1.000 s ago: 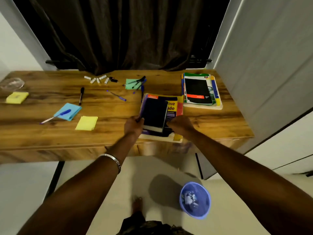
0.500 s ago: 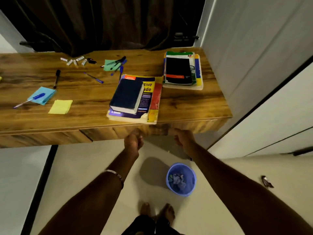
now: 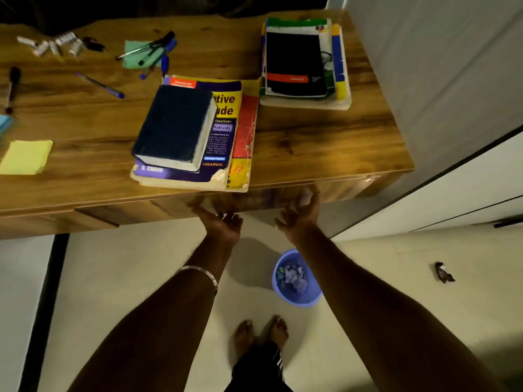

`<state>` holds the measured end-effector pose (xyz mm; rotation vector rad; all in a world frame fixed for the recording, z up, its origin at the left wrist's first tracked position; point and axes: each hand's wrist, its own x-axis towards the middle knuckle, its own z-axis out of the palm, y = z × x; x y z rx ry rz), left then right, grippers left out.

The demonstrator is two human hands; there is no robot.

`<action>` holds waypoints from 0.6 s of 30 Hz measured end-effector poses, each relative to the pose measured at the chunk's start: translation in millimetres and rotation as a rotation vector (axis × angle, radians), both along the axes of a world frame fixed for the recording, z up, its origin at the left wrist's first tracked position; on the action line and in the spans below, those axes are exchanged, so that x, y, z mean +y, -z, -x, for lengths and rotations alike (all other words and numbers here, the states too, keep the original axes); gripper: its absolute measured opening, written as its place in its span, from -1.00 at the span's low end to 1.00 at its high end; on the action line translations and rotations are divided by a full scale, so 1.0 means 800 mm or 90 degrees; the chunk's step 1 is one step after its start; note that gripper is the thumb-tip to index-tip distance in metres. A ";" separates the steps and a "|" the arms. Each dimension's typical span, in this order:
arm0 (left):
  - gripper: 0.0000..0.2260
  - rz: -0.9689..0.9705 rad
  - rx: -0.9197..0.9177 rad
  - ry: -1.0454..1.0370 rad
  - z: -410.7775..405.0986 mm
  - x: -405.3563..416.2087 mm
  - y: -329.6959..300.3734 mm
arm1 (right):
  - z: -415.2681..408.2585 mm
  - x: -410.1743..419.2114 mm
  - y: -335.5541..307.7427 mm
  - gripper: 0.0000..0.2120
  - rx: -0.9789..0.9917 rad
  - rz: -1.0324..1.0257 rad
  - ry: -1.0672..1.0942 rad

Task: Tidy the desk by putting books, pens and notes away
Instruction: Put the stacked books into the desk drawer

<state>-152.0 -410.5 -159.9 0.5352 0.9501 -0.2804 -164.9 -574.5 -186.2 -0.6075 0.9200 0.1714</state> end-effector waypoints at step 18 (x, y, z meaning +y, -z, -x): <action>-0.08 0.127 -0.077 -0.086 0.049 -0.002 0.025 | 0.035 0.025 0.011 -0.03 -0.064 -0.108 0.119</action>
